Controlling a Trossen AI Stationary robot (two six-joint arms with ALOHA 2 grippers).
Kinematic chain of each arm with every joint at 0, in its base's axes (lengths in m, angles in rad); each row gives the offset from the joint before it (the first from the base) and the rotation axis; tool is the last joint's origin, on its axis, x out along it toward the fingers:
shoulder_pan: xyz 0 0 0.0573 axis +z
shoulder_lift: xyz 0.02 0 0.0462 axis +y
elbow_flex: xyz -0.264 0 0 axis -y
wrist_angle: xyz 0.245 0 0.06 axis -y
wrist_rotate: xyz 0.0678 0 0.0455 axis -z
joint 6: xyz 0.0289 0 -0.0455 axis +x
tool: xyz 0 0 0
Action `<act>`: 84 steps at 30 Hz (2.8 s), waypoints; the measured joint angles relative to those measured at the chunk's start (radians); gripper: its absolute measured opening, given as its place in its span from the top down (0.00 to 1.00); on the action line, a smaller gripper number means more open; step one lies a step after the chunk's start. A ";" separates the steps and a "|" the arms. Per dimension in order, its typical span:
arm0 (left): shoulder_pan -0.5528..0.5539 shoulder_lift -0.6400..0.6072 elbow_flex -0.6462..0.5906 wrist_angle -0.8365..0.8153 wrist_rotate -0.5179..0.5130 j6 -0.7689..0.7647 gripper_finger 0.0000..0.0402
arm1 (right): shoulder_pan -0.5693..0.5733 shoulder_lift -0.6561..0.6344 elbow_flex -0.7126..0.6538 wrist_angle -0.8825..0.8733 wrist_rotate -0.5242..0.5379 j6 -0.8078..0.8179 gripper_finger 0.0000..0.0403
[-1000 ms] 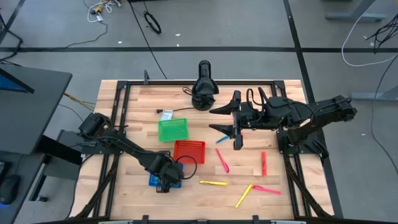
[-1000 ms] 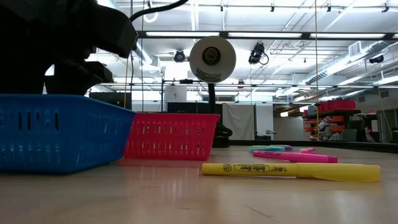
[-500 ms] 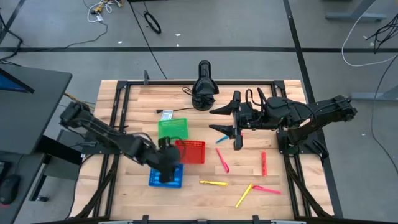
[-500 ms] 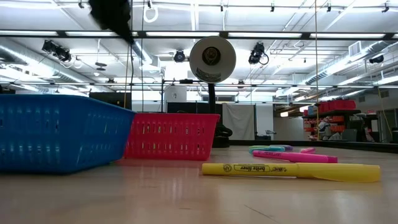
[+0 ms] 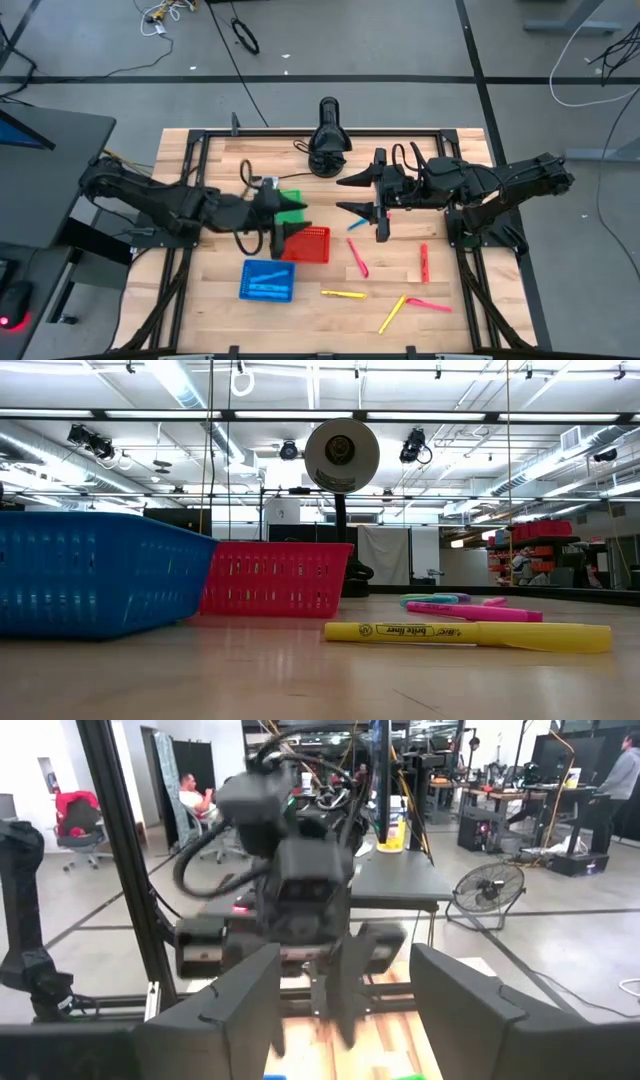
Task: Pick & Place Markers
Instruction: Put the orange highlighter pen into the blue bin
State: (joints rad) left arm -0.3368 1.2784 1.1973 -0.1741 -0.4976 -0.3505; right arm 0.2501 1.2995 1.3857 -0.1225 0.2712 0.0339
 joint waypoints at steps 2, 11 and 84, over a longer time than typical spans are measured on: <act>0.016 0.000 0.000 0.090 0.001 0.040 0.45 | 0.000 0.000 0.000 -0.001 -0.001 0.004 0.45; 0.033 0.000 0.000 0.380 0.004 0.208 0.45 | 0.000 0.000 0.000 -0.012 0.000 0.007 0.45; 0.120 0.001 0.001 0.385 -0.003 0.152 0.45 | 0.128 -0.251 -0.028 -1.390 -0.313 -0.837 0.45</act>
State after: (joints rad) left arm -0.2163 1.2793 1.1980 0.2111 -0.5007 -0.1986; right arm 0.3776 1.0489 1.3572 -1.5124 -0.0422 -0.8028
